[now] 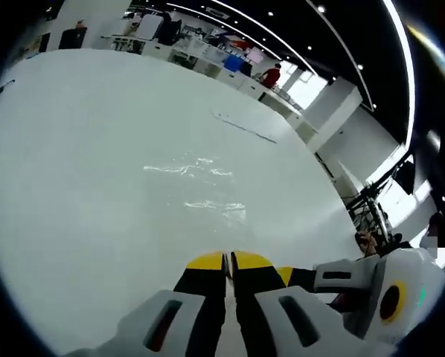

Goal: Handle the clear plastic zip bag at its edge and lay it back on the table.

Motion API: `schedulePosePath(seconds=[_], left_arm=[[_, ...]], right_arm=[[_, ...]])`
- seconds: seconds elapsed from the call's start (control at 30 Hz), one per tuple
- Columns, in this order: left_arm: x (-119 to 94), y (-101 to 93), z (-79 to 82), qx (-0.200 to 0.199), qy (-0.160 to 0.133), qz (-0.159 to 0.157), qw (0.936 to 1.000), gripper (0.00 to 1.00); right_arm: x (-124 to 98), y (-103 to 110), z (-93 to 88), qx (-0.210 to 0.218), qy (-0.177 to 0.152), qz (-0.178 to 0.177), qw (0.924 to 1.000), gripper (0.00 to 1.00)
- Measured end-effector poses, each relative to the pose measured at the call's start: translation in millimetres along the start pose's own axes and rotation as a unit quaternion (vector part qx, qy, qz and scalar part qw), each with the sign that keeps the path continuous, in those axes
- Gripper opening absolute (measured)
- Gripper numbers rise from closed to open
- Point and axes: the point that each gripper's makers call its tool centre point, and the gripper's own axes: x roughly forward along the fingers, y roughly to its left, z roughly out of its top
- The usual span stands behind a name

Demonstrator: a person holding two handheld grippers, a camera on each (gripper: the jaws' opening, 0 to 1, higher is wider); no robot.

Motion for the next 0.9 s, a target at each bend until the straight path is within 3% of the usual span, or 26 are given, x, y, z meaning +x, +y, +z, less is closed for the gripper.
schedulePosePath(seconds=[0.2, 0.47, 0.7, 0.8, 0.9], left_arm=[[-5, -6.7, -20.0, 0.055, 0.021, 0.005, 0.9983, 0.03], [-11, 1.9, -19.3, 0.114, 0.021, 0.030, 0.9927, 0.09], [-20, 12.1, -14.8, 0.216, 0.020, 0.061, 0.9742, 0.10], [-23, 14.9, -16.6, 0.227, 0.022, 0.063, 0.9716, 0.13], [-26, 13.7, -14.6, 0.274, 0.027, 0.058, 0.9597, 0.15]], right_arm=[[-2, 2, -12.3, 0.005, 0.012, 0.001, 0.9999, 0.00], [-5, -1, -13.0, 0.006, 0.013, -0.007, 0.9999, 0.00], [-6, -3, -15.4, 0.010, 0.013, -0.008, 0.9998, 0.00], [-6, -3, -16.6, 0.010, 0.015, -0.007, 0.9998, 0.00], [-5, -2, -16.3, 0.007, 0.016, -0.006, 0.9998, 0.00]])
